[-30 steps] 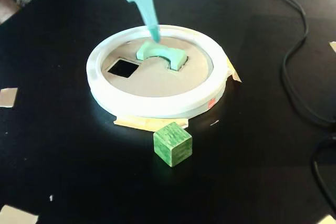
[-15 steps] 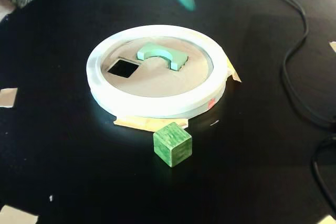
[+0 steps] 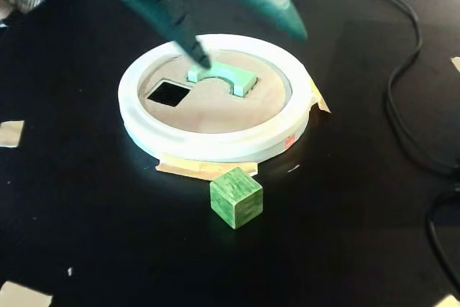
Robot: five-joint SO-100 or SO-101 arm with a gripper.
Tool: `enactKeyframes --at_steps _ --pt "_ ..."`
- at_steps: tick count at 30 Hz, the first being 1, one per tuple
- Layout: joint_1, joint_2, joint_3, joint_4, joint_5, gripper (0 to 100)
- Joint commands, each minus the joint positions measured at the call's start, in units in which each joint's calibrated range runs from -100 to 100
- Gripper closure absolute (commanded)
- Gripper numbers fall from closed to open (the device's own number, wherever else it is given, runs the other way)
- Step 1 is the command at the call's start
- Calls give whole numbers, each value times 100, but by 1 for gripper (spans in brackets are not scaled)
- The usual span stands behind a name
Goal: Pick up the U shape block and drop it in corresponding U shaped hole
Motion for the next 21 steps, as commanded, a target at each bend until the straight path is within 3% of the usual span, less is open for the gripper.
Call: enactKeyframes --at_steps 1,9,19,21 --pt "1099 -1363 32 39 435 5" --pt "2584 -3494 2226 39 635 5" --pt "2485 -7005 6179 39 762 5" --pt "2360 -7892 7154 -493 757 5"
